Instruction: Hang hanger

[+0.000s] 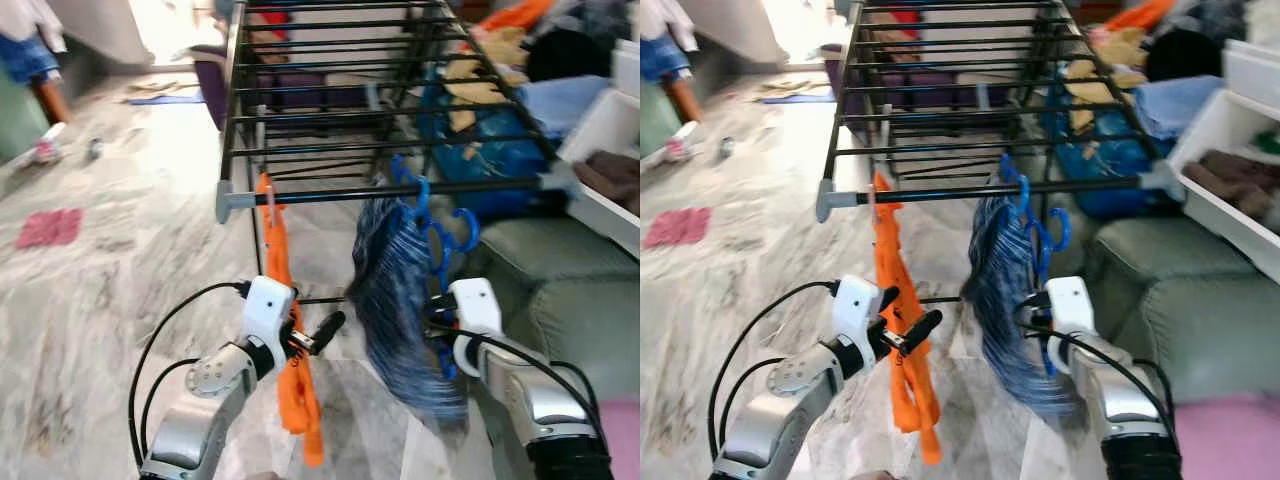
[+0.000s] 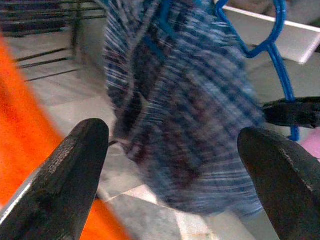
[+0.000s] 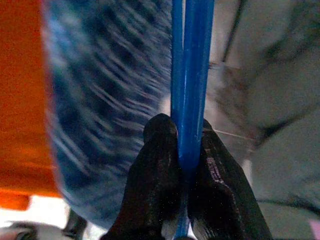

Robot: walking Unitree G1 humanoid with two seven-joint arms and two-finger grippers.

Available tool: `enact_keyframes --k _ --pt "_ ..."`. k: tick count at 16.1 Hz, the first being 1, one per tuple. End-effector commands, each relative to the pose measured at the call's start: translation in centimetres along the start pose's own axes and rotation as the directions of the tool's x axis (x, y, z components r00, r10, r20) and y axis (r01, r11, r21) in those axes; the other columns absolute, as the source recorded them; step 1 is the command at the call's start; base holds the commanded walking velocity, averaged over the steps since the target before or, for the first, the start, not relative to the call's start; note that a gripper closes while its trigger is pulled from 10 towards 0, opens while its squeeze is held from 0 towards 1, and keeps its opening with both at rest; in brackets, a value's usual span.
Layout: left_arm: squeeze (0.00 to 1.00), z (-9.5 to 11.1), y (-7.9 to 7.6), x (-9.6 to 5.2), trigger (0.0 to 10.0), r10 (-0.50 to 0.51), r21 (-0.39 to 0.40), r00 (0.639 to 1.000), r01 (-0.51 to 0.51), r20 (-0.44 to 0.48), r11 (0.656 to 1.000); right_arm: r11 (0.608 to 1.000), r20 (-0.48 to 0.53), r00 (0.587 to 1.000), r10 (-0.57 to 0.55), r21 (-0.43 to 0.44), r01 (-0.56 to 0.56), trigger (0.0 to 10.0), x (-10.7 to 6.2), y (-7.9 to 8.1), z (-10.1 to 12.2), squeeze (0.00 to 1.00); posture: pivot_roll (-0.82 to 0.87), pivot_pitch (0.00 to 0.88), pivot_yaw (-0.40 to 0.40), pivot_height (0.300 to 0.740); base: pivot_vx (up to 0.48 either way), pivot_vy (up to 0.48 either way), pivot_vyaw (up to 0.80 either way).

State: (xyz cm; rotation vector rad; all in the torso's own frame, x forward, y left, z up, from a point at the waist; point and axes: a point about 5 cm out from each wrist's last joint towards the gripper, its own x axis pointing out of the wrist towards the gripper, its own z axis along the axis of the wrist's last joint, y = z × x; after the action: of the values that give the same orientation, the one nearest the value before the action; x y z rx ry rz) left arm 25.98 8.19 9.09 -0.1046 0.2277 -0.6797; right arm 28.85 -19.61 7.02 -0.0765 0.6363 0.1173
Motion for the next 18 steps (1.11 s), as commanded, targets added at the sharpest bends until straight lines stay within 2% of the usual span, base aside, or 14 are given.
enact_keyframes --k 1,2,4,5,7,8,12,14,18 --pt "0.00 0.3 -0.6 0.2 10.0 -0.025 0.007 1.000 0.025 0.015 1.000 0.998 0.027 0.997 -0.066 0.004 0.066 10.0 -0.2 -1.3 0.6 0.00 -0.02 0.066 0.008 0.740 0.000 0.000 0.00" --pt "0.00 0.3 -0.7 0.2 10.0 -0.026 0.006 1.000 0.026 0.017 1.000 0.987 0.030 0.987 -0.160 0.028 0.159 10.0 -0.2 -2.7 0.8 0.00 -0.02 0.069 0.007 0.740 0.000 0.000 0.00" --pt "0.00 0.3 -0.7 0.2 10.0 -0.027 0.003 1.000 0.026 0.013 1.000 0.988 0.049 0.987 -0.154 0.031 0.152 10.0 -0.1 -3.7 2.1 0.00 -0.02 0.073 0.009 0.740 0.000 0.000 0.00" --pt "0.00 0.3 -0.7 0.2 10.0 -0.026 0.000 1.000 0.026 0.009 1.000 0.990 0.034 0.989 -0.141 0.003 0.141 10.0 0.5 -3.9 3.1 0.00 -0.02 0.077 0.010 0.740 0.000 0.000 0.00" --pt "0.00 0.4 -0.7 0.1 10.0 -0.024 -0.004 1.000 0.024 0.005 1.000 0.994 0.013 0.994 -0.106 0.020 0.106 10.0 1.6 -3.8 5.2 0.00 -0.01 0.087 0.009 0.740 0.000 0.000 0.00" --pt "0.00 0.3 -0.7 -0.1 10.0 -0.020 -0.004 1.000 0.020 -0.005 1.000 0.994 0.027 0.997 -0.068 0.086 0.065 10.0 2.3 -3.6 6.8 0.00 0.01 0.095 0.006 0.740 0.000 0.000 0.00" --pt "0.00 0.0 -0.4 -1.2 10.0 0.008 -0.003 1.000 -0.008 -0.028 1.000 0.990 0.035 0.999 -0.003 0.143 -0.002 10.0 3.0 -3.1 10.1 0.00 0.04 0.122 -0.008 0.740 0.000 0.000 0.00" --pt "0.00 -0.2 -0.4 -1.6 10.0 0.012 0.000 0.999 -0.012 -0.040 1.000 0.984 0.026 1.000 0.012 0.177 -0.017 10.0 3.1 -2.9 10.5 0.00 0.05 0.130 -0.014 0.740 0.000 0.000 0.00" --pt "0.00 -0.2 -0.4 -2.0 10.0 0.023 0.009 0.998 -0.023 -0.056 1.000 0.974 -0.031 0.998 0.053 0.221 -0.045 10.0 3.9 -2.6 8.7 0.00 0.08 0.132 -0.027 0.740 0.000 0.000 0.00"
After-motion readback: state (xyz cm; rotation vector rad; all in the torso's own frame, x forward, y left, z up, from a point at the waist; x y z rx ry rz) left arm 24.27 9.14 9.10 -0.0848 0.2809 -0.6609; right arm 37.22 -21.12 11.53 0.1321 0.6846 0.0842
